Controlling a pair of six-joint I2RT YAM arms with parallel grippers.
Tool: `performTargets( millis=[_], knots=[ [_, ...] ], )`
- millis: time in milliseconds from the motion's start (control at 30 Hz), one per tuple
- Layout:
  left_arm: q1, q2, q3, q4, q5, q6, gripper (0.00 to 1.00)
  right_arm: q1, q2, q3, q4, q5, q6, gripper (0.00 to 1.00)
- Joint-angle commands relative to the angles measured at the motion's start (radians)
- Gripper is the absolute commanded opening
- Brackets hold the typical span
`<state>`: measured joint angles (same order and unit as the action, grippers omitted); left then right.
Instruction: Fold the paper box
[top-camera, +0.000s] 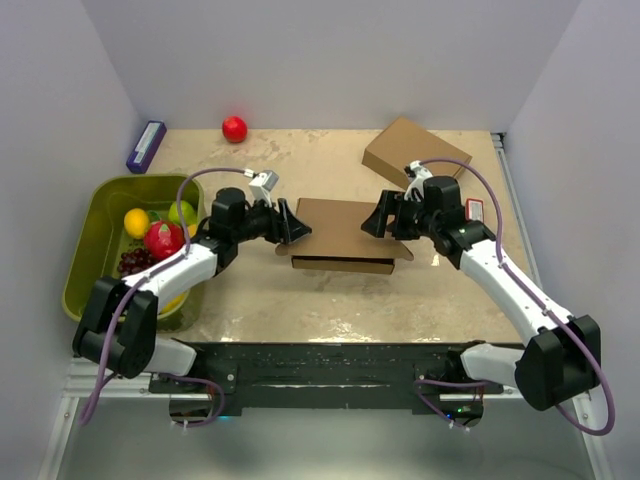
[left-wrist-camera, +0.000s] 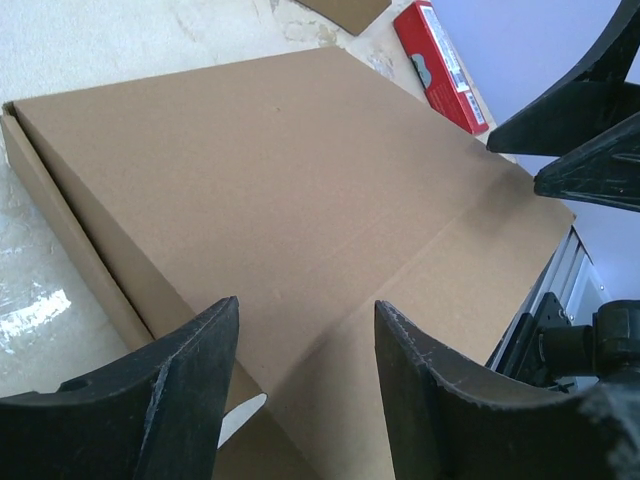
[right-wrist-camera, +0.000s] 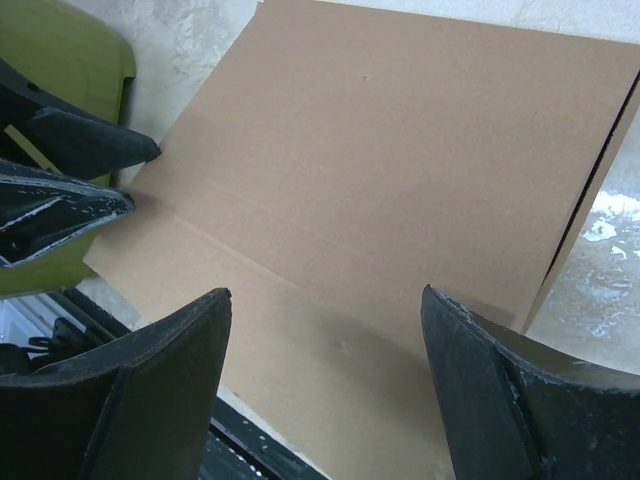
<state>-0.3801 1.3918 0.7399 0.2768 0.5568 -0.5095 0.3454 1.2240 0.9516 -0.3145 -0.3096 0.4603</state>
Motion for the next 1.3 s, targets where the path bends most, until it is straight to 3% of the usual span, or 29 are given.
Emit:
performTargets(
  millis=[0, 867, 1267],
  knots=[
    [0.001, 0.018, -0.028, 0.059, 0.025, -0.015, 0.61, -0.005, 0.0, -0.024, 0.04, -0.029, 0.023, 0.79],
    [0.001, 0.067, -0.086, 0.082, -0.009, -0.006, 0.6, -0.003, -0.014, -0.129, 0.066, -0.005, 0.064, 0.79],
    [0.001, 0.092, -0.091, 0.078, -0.028, 0.008, 0.59, -0.003, -0.017, -0.182, 0.06, 0.064, 0.044, 0.74]
  ],
)
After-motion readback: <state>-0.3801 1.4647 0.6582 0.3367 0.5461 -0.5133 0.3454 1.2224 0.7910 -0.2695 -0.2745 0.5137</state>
